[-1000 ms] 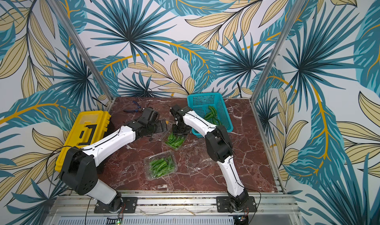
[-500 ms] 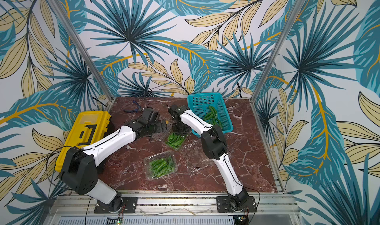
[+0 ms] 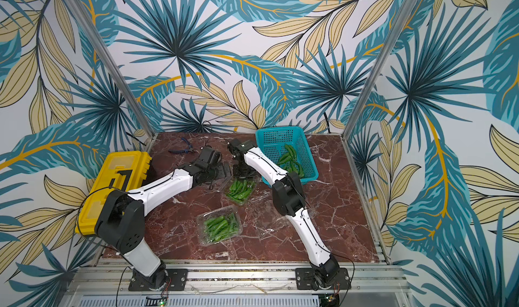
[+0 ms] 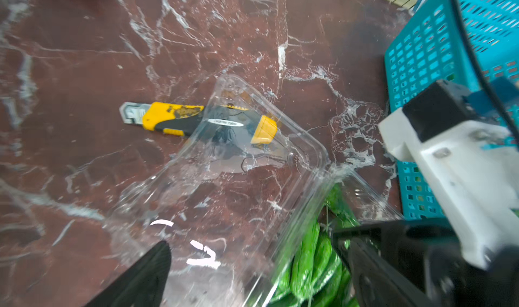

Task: Take small green peppers out of containers
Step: Pick up the green pepper from the packing box.

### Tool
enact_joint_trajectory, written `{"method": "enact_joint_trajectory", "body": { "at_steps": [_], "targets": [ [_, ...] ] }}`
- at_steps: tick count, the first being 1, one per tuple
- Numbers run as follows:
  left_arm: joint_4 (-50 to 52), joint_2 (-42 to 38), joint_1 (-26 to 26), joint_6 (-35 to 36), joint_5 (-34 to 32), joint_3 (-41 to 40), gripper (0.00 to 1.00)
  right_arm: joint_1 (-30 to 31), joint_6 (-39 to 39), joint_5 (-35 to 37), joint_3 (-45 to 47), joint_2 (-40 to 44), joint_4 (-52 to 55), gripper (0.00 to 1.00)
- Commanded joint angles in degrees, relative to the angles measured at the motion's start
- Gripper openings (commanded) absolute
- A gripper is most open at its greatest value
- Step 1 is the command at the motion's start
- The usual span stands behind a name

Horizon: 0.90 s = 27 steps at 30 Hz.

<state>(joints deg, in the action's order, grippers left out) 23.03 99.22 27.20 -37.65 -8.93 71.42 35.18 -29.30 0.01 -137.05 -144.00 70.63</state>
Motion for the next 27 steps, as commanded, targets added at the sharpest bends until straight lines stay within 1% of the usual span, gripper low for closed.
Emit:
{"method": "enact_joint_trajectory", "body": {
  "at_steps": [1, 4, 5, 7, 9, 13, 14, 16, 21, 24, 27],
  "targets": [
    [-2.84, 2.58, -0.3, 1.8, 3.09, 5.49, 1.0, -0.1, 1.13, 0.74, -0.21, -2.02, 2.63, 0.31],
    [-4.42, 4.22, -0.31, 0.91, 5.23, 6.27, 1.0, -0.07, 1.18, 1.2, 1.79, -1.51, 1.47, 0.3],
    [-4.99, 4.15, -0.22, 0.84, 6.92, 6.05, 1.0, -0.1, 0.93, 1.45, 3.0, -0.85, 0.53, 0.3],
    [-4.96, 3.45, -0.13, 0.9, 6.47, 5.9, 0.99, -0.09, 0.82, 2.37, 4.23, -0.13, -0.08, 0.28],
    [-4.96, 1.83, -0.03, 1.7, 5.13, 5.15, 1.0, -0.16, 0.63, 3.44, 4.33, -0.04, 0.55, 0.28],
    [-4.98, -3.42, -0.03, 3.24, -0.43, 2.01, 1.0, -0.03, 0.31, 3.54, 4.6, 0.04, 0.56, 0.27],
    [-5.01, -4.61, -0.03, 3.66, -1.56, 1.29, 1.0, -0.03, 0.35, 3.56, 4.56, 0.04, 0.56, 0.25],
    [-4.93, -6.46, -0.12, 4.16, -3.0, 0.3, 1.0, -0.08, 0.66, 3.48, 4.55, 0.04, 0.56, 0.18],
    [-4.96, -8.98, -0.06, 3.94, -3.86, -1.31, 1.0, -0.08, 0.77, 3.61, 4.73, 0.12, 0.73, 0.01],
    [-4.95, -9.17, -0.06, 3.74, -3.48, -2.0, 0.99, -0.1, 0.91, 3.78, 6.1, 1.97, -0.4, 0.0],
    [-4.92, -9.61, -0.05, 3.3, -3.93, -2.8, 1.0, -0.03, 1.13, 2.32, 13.17, 8.31, -7.85, 0.0]
  ]
}}
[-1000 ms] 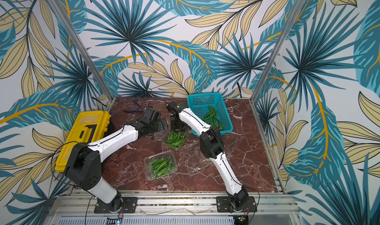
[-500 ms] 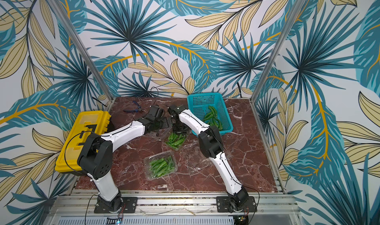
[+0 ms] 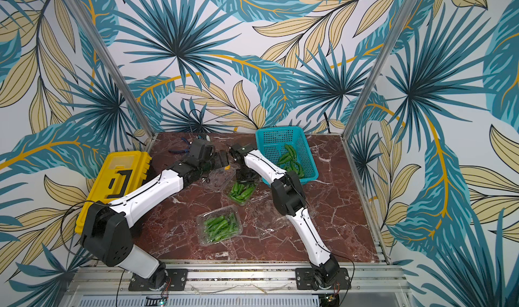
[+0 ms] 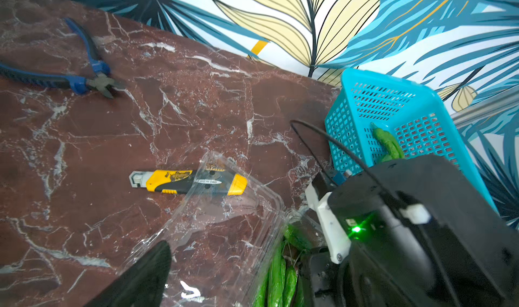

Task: Take small green peppers out of containers
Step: Pick up the green pepper from the packing box, then place the green pepper in the basket.

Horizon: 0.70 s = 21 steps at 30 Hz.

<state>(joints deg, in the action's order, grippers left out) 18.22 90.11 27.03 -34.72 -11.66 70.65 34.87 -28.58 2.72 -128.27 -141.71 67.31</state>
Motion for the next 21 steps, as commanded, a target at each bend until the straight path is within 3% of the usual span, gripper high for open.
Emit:
{"method": "enact_joint_trajectory", "body": {
  "at_steps": [1, 6, 14, 17, 21],
  "targets": [
    [-0.11, -0.63, 0.11, 0.2, -1.43, -2.27, 1.0, 0.22, 0.48, -0.9, 7.78, 8.97, -8.07, 0.0],
    [-0.11, -0.64, 0.1, 0.85, -1.33, -2.32, 1.0, 0.22, -0.55, -2.62, 19.92, 20.04, -20.19, 0.0],
    [-0.16, 0.07, 0.24, 1.19, 0.36, -2.01, 1.0, 0.17, -1.06, -3.58, 26.95, 26.02, -29.58, 0.0],
    [-0.04, 0.15, 0.4, 1.28, 0.24, -2.07, 1.0, -0.27, -0.38, 0.14, 28.65, 29.49, -31.7, 0.0],
    [-0.07, 0.4, 1.12, 1.88, 0.06, -2.16, 1.0, -2.96, -0.06, 12.8, 30.61, 34.85, -30.57, 0.0]
  ]
}}
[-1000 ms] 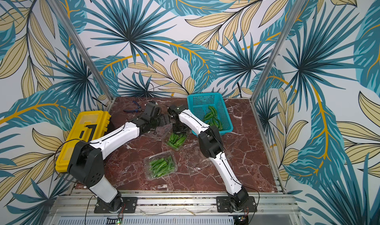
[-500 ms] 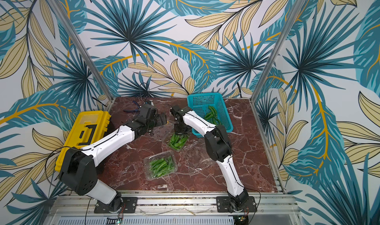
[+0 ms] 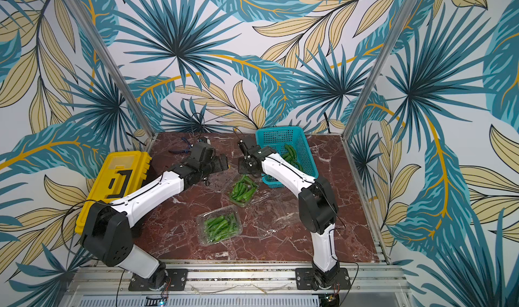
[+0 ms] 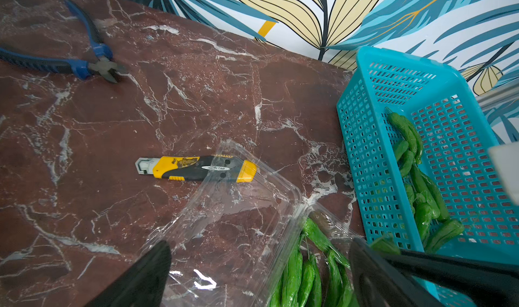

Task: Take small green peppers out of containers
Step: Place the green pepper in the basket, then pick up the green pepper from the packing box.

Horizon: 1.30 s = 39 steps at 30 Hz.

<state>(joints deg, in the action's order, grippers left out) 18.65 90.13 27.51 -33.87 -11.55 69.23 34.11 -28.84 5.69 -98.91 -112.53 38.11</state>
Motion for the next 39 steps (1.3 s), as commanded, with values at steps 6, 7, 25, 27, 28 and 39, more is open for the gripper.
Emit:
{"method": "enact_joint_trajectory", "body": {
  "at_steps": [6, 7, 25, 27, 28, 39],
  "targets": [
    [0.61, 2.12, 3.25, 3.63, 0.19, 0.72, 1.0, -13.24, -7.25, 13.26, 7.91, 7.25, 2.54, 0.0],
    [1.19, 2.56, 3.86, 4.03, 0.27, 1.36, 1.0, -15.09, -8.61, 11.51, 9.57, 7.05, 2.34, 0.01],
    [5.94, 10.08, 10.19, 12.2, 11.6, 7.05, 0.99, -18.99, -11.73, 1.62, 17.06, 9.7, -0.08, 0.32],
    [6.45, 11.12, 10.2, 12.3, 12.66, 7.53, 0.96, -19.02, -11.52, 1.36, 17.99, 10.36, -0.05, 0.31],
    [6.72, 11.57, 10.2, 12.43, 13.27, 7.9, 0.93, -18.99, -11.38, 1.26, 18.42, 10.57, -0.1, 0.31],
    [11.61, 18.81, 11.43, 14.18, 17.24, 13.16, 0.41, -18.99, -9.39, 1.98, 20.27, 12.77, 0.06, 0.32]
  ]
}}
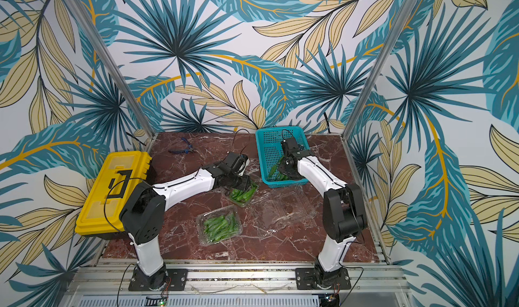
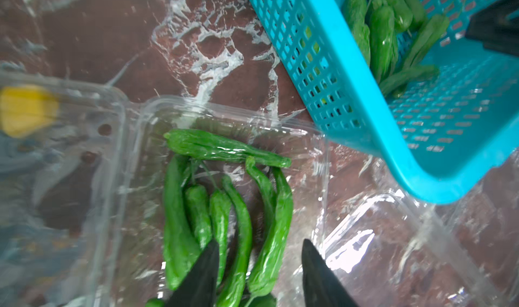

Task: Take small green peppers out of containers
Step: Pick up the green pepper from the packing box.

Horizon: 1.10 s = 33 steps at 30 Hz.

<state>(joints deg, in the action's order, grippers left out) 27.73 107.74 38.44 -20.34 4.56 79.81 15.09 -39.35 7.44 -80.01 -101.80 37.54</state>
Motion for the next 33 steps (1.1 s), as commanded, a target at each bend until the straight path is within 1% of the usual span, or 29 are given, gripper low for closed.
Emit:
{"method": "enact_joint_trajectory", "body": {
  "at_steps": [1, 3, 5, 14, 24, 28, 30, 33],
  "targets": [
    [2.74, 1.63, 0.5, 0.56, 1.37, 2.76, 0.4, 0.02, 1.34, 0.08, 1.39, 2.13, 0.57, 0.31],
    [3.35, 2.68, 0.71, 0.57, 1.91, 3.38, 0.35, 0.02, 1.64, -0.13, 1.18, 2.28, 0.85, 0.31],
    [4.35, 3.66, 0.87, 0.73, 2.41, 4.24, 0.34, 0.02, 1.94, -0.22, 1.26, 2.52, 0.8, 0.32],
    [7.9, 6.96, 1.55, 0.45, 2.74, 6.27, 0.34, -0.02, 2.3, -1.18, 1.6, 2.44, 0.89, 0.31],
    [9.98, 10.11, 1.62, -1.2, 1.05, 7.95, 0.34, 0.02, 2.44, -1.88, 2.14, 2.92, 0.74, 0.31],
    [10.15, 9.6, 1.58, -1.32, 0.98, 8.41, 0.22, 0.02, 2.18, -2.0, 2.25, 3.05, 0.58, 0.31],
    [10.16, 8.91, 1.56, -1.31, 1.02, 8.6, 0.19, 0.02, 2.09, -2.33, 2.3, 2.85, 0.41, 0.31],
    [10.07, 6.89, 1.56, -1.96, -0.35, 8.4, 0.11, 0.02, 1.69, -2.8, 2.32, 2.57, 0.48, 0.32]
  ]
}}
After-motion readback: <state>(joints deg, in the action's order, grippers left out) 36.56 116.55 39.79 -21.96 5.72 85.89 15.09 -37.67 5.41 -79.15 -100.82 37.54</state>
